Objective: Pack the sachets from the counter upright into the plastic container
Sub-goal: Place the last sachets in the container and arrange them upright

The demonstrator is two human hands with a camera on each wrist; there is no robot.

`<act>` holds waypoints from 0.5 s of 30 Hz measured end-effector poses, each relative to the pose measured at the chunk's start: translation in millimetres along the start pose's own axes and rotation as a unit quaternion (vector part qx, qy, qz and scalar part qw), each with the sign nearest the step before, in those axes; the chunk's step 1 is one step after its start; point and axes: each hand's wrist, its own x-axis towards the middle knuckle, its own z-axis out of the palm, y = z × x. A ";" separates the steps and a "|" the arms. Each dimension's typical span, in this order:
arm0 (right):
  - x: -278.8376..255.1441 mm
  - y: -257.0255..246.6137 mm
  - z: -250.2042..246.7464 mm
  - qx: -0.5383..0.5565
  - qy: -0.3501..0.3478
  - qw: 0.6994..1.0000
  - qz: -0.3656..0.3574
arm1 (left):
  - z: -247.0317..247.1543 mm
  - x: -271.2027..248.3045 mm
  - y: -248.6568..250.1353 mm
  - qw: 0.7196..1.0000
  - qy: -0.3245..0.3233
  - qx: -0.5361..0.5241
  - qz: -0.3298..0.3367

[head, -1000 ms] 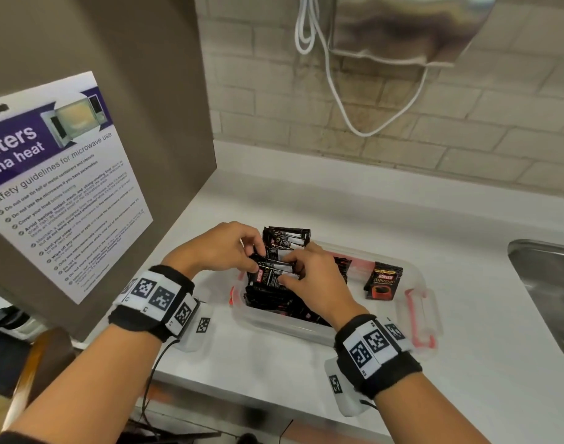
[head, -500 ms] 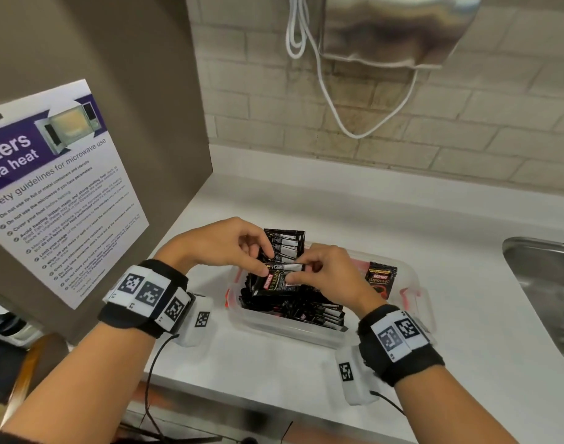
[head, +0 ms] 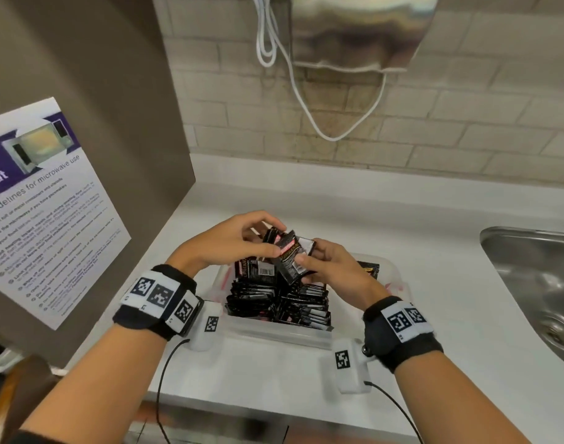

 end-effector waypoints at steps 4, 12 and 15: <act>-4.3 -1.6 -5.2 0.096 0.031 0.995 0.004 | 19.4 20.6 10.1 1.000 -0.002 -0.014 0.005; -27.0 0.0 -20.6 -0.015 0.089 0.996 -0.016 | 56.3 58.5 27.9 0.999 0.000 0.038 0.002; -32.0 3.5 -29.5 -0.117 0.146 0.981 -0.045 | 71.1 69.3 43.3 0.999 -0.030 0.027 0.005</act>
